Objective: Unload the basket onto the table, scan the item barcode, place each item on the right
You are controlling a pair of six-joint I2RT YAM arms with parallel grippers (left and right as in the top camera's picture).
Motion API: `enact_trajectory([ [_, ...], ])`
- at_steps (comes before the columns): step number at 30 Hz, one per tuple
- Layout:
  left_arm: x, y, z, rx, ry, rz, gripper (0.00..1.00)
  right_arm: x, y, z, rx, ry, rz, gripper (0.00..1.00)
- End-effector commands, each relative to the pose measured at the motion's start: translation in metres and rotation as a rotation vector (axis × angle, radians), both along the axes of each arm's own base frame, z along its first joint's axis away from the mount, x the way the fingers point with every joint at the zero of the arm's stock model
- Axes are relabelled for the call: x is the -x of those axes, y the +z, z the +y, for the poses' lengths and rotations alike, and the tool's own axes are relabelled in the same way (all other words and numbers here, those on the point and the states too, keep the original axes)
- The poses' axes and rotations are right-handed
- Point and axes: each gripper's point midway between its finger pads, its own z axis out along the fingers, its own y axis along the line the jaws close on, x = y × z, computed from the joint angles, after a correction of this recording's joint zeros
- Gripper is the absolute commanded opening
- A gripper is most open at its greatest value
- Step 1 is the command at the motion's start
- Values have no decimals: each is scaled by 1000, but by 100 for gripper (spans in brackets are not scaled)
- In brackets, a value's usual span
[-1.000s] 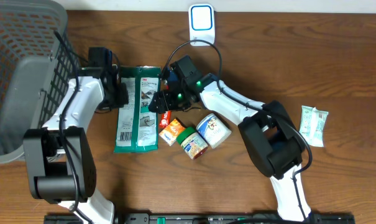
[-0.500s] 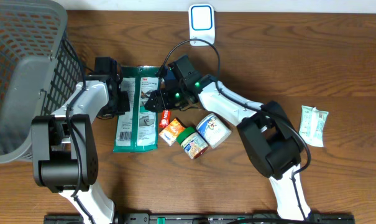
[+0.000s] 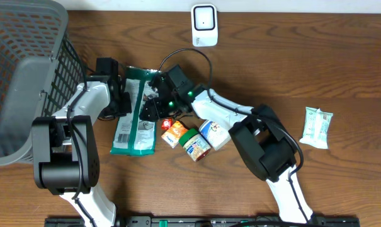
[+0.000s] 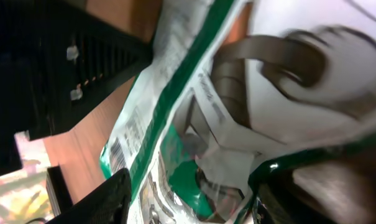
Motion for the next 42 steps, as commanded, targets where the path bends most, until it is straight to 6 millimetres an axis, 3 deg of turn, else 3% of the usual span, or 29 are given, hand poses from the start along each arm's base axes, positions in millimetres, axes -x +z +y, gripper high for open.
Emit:
enact_trajectory([
  [1, 14, -23, 3, -12, 12, 76, 19, 17, -11, 11, 2, 36, 30, 52],
  [7, 14, -24, 2, -6, 11, 76, 18, 19, -8, 18, -15, 47, 8, 42],
  [15, 13, -24, -9, 57, 5, 75, 19, -9, -3, 1, -43, -6, -2, 19],
  [21, 13, -24, -17, 104, 0, 74, 19, -9, -10, -5, -8, -33, 23, 49],
  [25, 13, -24, -17, 104, 0, 75, 19, -3, -19, 2, 51, -45, -22, 56],
  [28, 13, -24, -17, 104, 0, 75, 19, 2, -20, 10, 62, -42, -50, 56],
  [35, 13, -24, -17, 104, 0, 74, 19, -3, -12, 23, 30, -78, -81, 36],
  [37, 13, -24, -17, 104, 0, 74, 18, -6, -13, 22, 38, -94, -88, 22],
  [39, 13, -24, -17, 104, 0, 74, 19, -6, -13, 22, 38, -93, -87, 1],
  [42, 7, -19, -17, 103, -1, 53, 19, -6, -15, 19, 46, -83, -92, 1],
])
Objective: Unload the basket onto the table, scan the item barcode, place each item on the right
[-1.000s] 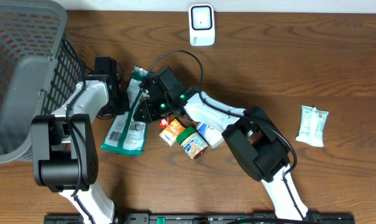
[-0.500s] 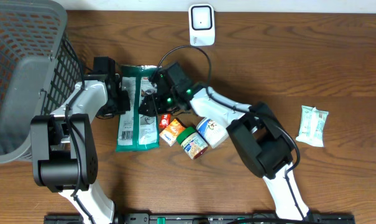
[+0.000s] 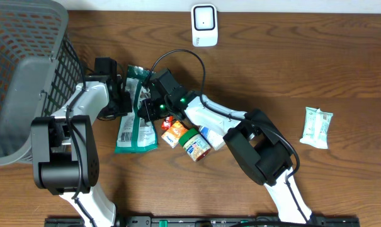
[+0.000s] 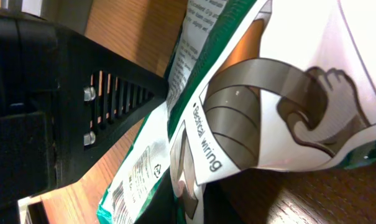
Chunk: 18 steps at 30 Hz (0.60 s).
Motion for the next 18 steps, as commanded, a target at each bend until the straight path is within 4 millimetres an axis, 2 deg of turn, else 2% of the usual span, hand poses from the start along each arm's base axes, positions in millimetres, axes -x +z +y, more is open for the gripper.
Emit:
enact_trajectory([
  [1, 5, -15, -8, 42, 0, 45, 19, 4, -14, -2, 22, 32, -8, 1],
  [4, -12, 8, -8, 41, -1, -29, 19, 3, -2, -6, -6, 75, -17, 1],
  [7, -34, 48, -7, 41, 14, -147, 24, 0, 21, -18, -41, 113, -13, 1],
  [11, -53, 110, -7, 51, 48, -319, 27, -4, 57, -47, -63, 141, -8, 1],
  [15, -56, 167, -7, 51, 43, -478, 37, 4, 103, -77, -99, 196, -22, 1],
  [18, -53, 196, -7, 50, 41, -552, 43, 12, 132, -100, -89, 214, -51, 1],
])
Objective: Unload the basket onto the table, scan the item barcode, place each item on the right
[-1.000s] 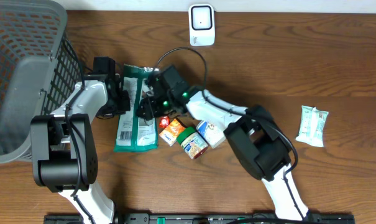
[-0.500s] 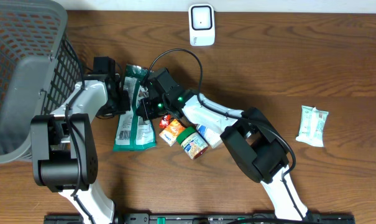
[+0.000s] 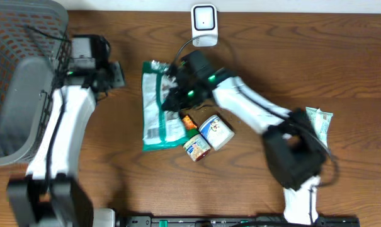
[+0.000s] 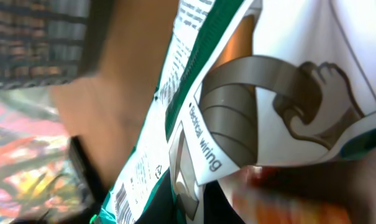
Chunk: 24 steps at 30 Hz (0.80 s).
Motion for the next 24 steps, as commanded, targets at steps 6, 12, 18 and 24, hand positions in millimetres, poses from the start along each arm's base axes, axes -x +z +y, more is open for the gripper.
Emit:
enact_trajectory([
  [6, 3, 34, 11, -44, 48, -84, 70, 35, 94, -55, -51, 182, -201, 1],
  [12, 1, 34, 16, -66, 67, -90, 78, 56, 96, -92, 3, 147, -61, 1],
  [18, -1, 36, 16, -66, 67, -101, 80, 49, 88, -105, 55, 116, -61, 1],
  [24, -6, 41, 16, -66, 68, -132, 81, 4, 68, -143, 377, -43, -223, 1],
])
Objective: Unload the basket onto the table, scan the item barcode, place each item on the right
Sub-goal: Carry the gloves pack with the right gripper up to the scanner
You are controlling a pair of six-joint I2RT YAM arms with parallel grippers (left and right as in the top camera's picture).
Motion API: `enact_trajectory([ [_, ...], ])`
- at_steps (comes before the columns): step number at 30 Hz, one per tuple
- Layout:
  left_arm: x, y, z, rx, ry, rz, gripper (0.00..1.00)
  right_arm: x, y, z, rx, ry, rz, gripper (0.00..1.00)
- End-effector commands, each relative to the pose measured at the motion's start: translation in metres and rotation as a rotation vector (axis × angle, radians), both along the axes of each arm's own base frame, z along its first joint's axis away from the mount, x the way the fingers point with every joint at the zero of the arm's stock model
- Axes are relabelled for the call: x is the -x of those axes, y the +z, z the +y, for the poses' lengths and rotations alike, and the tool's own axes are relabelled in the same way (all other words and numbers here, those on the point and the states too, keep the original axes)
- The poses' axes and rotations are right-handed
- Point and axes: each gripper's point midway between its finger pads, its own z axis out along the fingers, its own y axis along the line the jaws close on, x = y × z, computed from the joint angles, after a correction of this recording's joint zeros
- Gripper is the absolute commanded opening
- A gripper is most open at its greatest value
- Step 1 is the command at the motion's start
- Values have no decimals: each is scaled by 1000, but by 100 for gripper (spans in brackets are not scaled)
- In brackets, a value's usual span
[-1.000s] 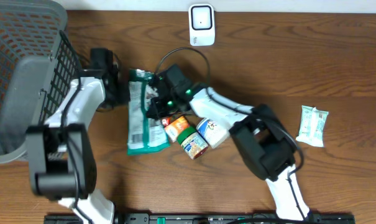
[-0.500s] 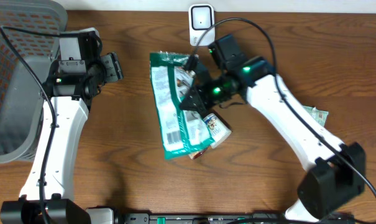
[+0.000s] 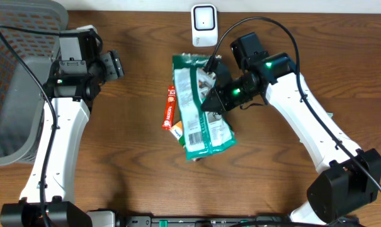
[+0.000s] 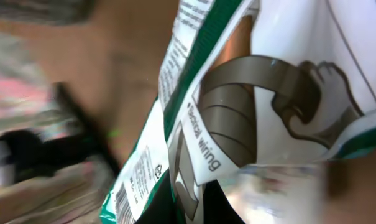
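Note:
A green-and-white bag (image 3: 199, 110) hangs over the middle of the table, just below the white scanner (image 3: 204, 25) at the far edge. My right gripper (image 3: 215, 94) is shut on the bag's right edge. In the right wrist view the bag (image 4: 262, 93) fills the frame. Its printed side with a barcode (image 4: 121, 205) faces the camera, and my right gripper (image 4: 197, 202) pinches the bag at the bottom. My left gripper (image 3: 114, 66) stands open and apart, at the upper left beside the basket.
A grey mesh basket (image 3: 17, 82) takes up the left edge. A red stick pack (image 3: 170, 106) and an orange packet (image 3: 176, 130) lie left of the bag, which covers other small items. The right arm crosses the right half of the table.
The bag in my right gripper has moved right, from left of the small items to over them, below the scanner. My left arm has shifted only slightly by the basket.
First the bag lay flat at the left with both grippers at its edges. Then my right gripper was shut on its right edge and the bag was bunched narrower. Later the left arm stood back by the basket and the bag was nearer the scanner. Now it hangs mid-table.

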Motion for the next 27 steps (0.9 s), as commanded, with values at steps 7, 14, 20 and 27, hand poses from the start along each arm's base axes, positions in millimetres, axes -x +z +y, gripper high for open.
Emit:
enact_trajectory([
  [7, 0, -4, 2, -8, 10, 13, 82, -70, 26, -46, 346, -168, -377, 1],
  [14, 0, -4, 2, -8, 10, 13, 82, -116, 62, -47, 526, -106, -745, 1],
  [20, 0, -4, 2, -8, 10, 13, 82, -138, 101, -27, 683, -47, -1042, 1],
  [27, 0, -4, 2, -8, 10, 13, 82, -151, 131, -3, 964, 63, -1292, 1],
])
